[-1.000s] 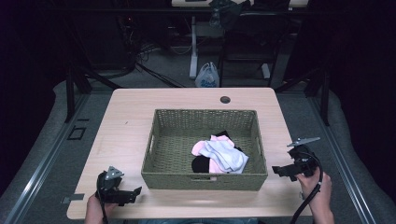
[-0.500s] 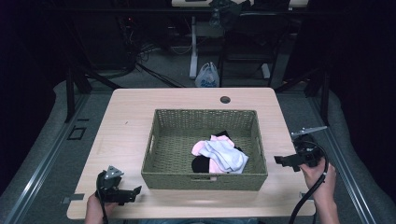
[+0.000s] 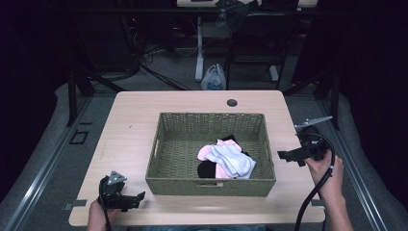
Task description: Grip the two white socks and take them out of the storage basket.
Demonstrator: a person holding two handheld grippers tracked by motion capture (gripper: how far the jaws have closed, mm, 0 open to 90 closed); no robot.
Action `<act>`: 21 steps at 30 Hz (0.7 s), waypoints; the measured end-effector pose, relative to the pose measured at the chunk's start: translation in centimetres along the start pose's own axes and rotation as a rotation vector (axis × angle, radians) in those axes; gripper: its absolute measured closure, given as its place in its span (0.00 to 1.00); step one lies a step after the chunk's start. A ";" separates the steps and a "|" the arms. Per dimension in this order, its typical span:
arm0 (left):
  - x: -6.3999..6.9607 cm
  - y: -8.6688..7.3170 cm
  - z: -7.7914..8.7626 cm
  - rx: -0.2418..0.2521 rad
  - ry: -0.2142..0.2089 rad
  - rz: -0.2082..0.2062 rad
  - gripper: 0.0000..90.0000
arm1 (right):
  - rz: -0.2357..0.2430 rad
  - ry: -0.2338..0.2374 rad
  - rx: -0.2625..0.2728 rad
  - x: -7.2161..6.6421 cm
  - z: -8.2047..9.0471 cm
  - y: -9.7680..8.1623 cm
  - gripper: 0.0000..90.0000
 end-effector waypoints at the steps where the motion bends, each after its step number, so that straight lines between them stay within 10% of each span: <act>1: 0.0 0.0 0.0 0.000 0.000 0.000 0.02 | 0.000 0.000 0.000 0.0 0.0 0.0 0.00; 21: 0.0 0.0 0.0 0.001 -0.004 -0.002 0.02 | 0.204 0.075 -0.061 -7.8 -1.9 6.9 0.00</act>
Point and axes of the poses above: each handheld gripper's, and its own axes: z roughly backward along the jaws, y roughly out of its top, x roughly to its right, the point moved 8 cm from there along -z, roughly forward along the jaws, and after that the axes turned 9 degrees about -x, right-handed, at the moved point
